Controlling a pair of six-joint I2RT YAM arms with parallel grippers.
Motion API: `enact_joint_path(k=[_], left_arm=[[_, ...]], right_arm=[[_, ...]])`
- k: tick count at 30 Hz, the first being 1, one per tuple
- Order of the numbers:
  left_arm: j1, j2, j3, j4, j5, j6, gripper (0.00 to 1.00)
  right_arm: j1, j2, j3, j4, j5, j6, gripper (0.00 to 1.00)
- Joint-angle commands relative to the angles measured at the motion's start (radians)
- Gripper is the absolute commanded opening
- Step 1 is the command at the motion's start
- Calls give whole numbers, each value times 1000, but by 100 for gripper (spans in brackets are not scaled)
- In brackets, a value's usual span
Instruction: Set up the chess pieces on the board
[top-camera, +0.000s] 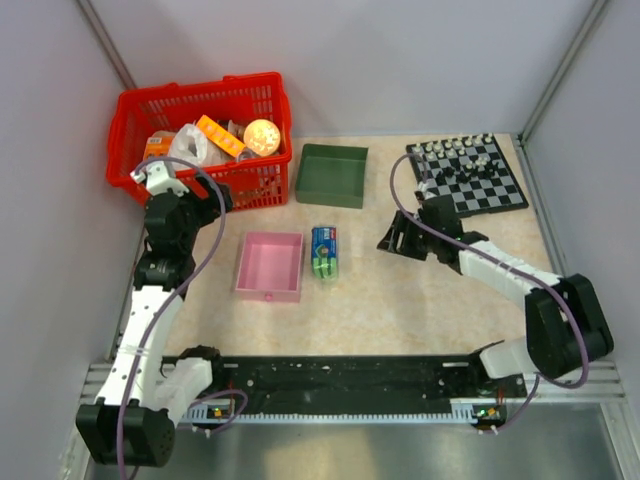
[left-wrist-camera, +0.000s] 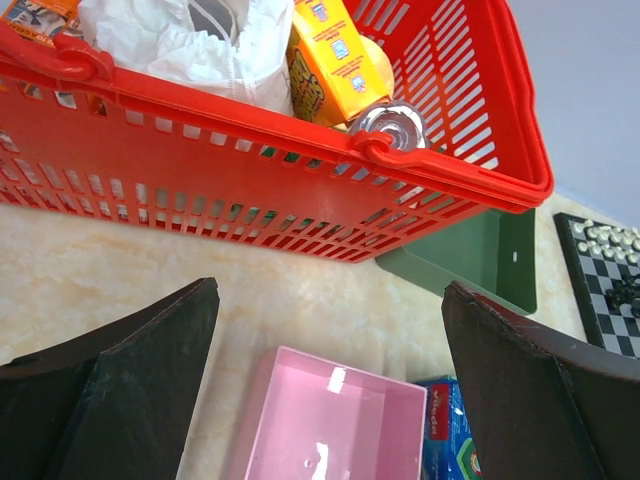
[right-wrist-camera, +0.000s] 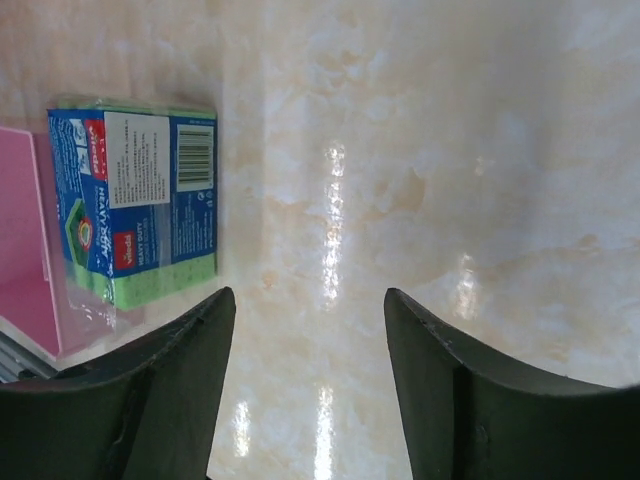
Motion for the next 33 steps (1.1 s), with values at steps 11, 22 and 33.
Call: enact_joint_path(k=[11,22,33], left_arm=[[2,-82,48,-34,112,71,99],[2,-97,68,-81,54,87,99],[2,-85,58,-74,120,68,99]], right_arm=[[227,472,350,154,-3,72,47],[491,710,541,268,36,258,45],[465,505,464,253,171,181,49]])
